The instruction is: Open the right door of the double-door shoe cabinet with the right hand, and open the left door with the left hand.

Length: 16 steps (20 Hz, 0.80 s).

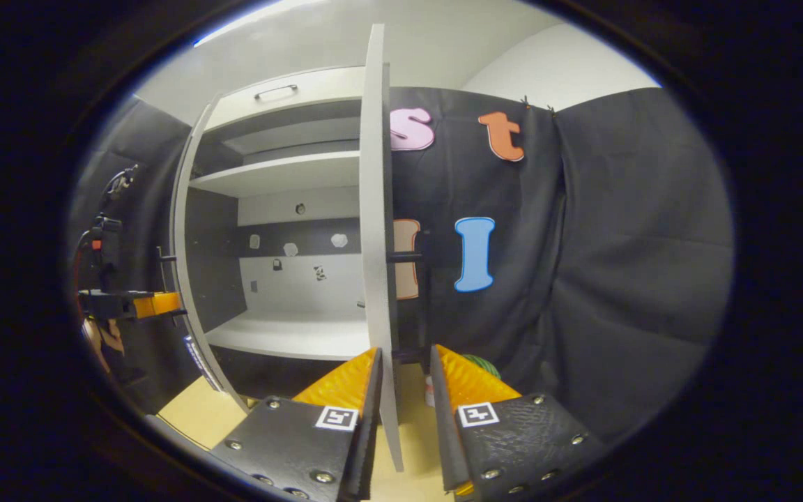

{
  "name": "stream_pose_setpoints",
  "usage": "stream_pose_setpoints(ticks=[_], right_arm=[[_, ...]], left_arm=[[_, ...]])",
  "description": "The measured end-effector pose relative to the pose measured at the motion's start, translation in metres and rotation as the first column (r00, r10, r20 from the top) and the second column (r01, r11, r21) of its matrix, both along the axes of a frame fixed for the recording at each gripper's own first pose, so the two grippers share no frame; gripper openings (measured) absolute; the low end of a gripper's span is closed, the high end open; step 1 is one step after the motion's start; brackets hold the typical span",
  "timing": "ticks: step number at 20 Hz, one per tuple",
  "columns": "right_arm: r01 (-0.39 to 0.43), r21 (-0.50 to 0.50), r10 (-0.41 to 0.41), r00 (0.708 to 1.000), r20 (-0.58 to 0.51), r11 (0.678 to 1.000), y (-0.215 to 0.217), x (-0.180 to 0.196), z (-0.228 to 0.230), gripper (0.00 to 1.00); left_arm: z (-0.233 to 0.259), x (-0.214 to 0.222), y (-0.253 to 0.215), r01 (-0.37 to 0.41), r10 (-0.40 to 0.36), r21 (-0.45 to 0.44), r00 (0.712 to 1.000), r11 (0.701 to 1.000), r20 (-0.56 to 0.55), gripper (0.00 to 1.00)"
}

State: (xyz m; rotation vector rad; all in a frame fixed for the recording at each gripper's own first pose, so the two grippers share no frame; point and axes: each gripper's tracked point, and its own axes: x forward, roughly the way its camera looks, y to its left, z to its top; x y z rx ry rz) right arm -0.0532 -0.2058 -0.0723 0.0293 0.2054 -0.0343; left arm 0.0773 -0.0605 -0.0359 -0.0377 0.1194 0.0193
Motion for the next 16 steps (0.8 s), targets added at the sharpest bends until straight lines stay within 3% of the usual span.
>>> stream_pose_setpoints(ticks=[8,16], right_arm=[[-0.032,0.0,0.032,0.999,-0.017,0.999,0.026,-0.009,-0.006,0.38],[-0.109,0.028,0.11,0.993,-0.032,0.994,0.079,-0.012,-0.015,0.38]], left_arm=[[0.0,-0.013,0.018,-0.009,0.009,0.001,1.0,1.0,-0.005,0.17],[0.002,-0.03,0.05,-0.032,0.032,0.007,0.999,0.999,-0.01,0.11]])
